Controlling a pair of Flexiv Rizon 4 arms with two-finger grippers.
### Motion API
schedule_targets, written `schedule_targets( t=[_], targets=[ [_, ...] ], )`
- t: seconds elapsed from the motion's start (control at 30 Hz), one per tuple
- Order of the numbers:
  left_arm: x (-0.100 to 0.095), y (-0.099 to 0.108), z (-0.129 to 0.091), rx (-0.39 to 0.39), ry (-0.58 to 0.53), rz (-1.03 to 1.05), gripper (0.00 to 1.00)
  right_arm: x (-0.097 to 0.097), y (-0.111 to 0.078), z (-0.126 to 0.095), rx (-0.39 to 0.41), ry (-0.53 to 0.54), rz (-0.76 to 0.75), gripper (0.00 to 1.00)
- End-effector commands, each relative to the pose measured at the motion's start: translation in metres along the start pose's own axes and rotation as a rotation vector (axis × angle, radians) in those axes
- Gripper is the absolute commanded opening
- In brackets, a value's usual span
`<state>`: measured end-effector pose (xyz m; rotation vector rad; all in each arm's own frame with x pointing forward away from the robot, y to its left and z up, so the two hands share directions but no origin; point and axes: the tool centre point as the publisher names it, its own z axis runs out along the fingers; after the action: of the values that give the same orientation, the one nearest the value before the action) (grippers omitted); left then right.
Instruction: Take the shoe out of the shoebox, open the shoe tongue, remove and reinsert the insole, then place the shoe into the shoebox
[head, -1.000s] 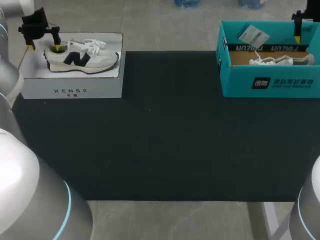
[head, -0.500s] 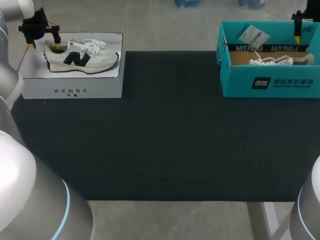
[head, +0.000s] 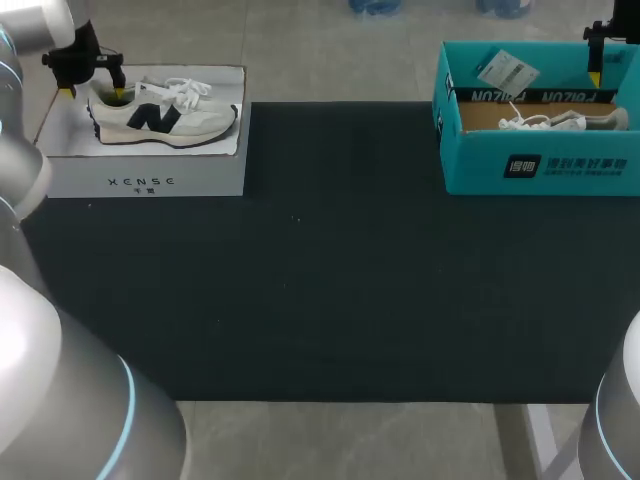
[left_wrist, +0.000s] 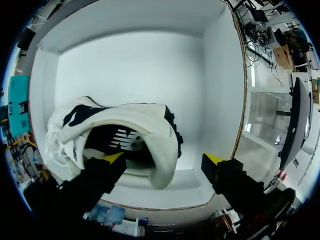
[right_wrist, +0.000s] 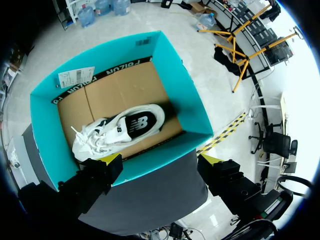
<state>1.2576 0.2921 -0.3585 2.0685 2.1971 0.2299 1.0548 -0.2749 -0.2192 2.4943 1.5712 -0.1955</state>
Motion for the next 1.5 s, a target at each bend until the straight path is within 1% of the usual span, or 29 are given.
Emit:
schedule_targets(
  t=[0.03, 0.23, 0.37, 0.53, 0.8, 1.0, 1.03, 1.07, 1.1, 1.17, 1.2, 1.27, 1.33, 1.5],
  targets=[
    [0.005, 0.023, 0.001, 0.515, -0.011, 0.004, 1.0, 0.0, 0.0, 0.0, 0.0, 0.001, 0.001, 1.0],
    [0.007, 0.015, -0.004, 0.53, -0.022, 0.012, 1.0, 0.0, 0.0, 0.0, 0.0, 0.001, 0.001, 1.0],
    [0.008, 0.004, -0.008, 0.548, -0.025, 0.018, 1.0, 0.0, 0.0, 0.0, 0.0, 0.001, 0.001, 1.0],
    [0.007, -0.005, -0.008, 0.561, -0.024, 0.032, 1.0, 0.0, 0.0, 0.0, 0.0, 0.001, 0.001, 1.0],
    [0.004, -0.004, -0.008, 0.564, -0.019, 0.04, 1.0, 0.0, 0.0, 0.0, 0.0, 0.001, 0.001, 1.0],
    [0.0, -0.007, -0.004, 0.58, -0.026, 0.047, 1.0, 0.0, 0.0, 0.0, 0.0, 0.001, 0.001, 1.0],
    [0.0, -0.007, -0.003, 0.581, -0.026, 0.047, 0.91, 0.0, 0.0, 0.0, 0.0, 0.001, 0.001, 1.0],
    [0.0, -0.007, -0.003, 0.581, -0.027, 0.048, 0.73, 0.0, 0.0, 0.0, 0.0, 0.001, 0.001, 1.0],
    [0.0, -0.007, -0.003, 0.582, -0.027, 0.048, 0.5, 0.0, 0.0, 0.0, 0.0, 0.001, 0.001, 1.0],
    [0.0, -0.007, -0.003, 0.584, -0.027, 0.05, 0.37, 0.0, 0.0, 0.0, 0.0, 0.001, 0.001, 1.0],
    [0.0, -0.007, -0.003, 0.584, -0.026, 0.05, 0.25, 0.0, 0.0, 0.0, 0.0, 0.001, 0.001, 1.0],
    [0.001, -0.007, -0.003, 0.583, -0.026, 0.052, 0.09, 0.0, 0.0, 0.0, 0.0, 0.001, 0.001, 1.0],
    [0.002, -0.008, -0.003, 0.582, -0.027, 0.051, 0.0, 0.0, 0.0, 0.0, 0.0, 0.001, 0.001, 1.0],
    [0.006, -0.008, -0.002, 0.586, -0.027, 0.054, 0.0, 0.0, 0.0, 0.0, 0.0, 0.001, 0.001, 1.0]
  ],
)
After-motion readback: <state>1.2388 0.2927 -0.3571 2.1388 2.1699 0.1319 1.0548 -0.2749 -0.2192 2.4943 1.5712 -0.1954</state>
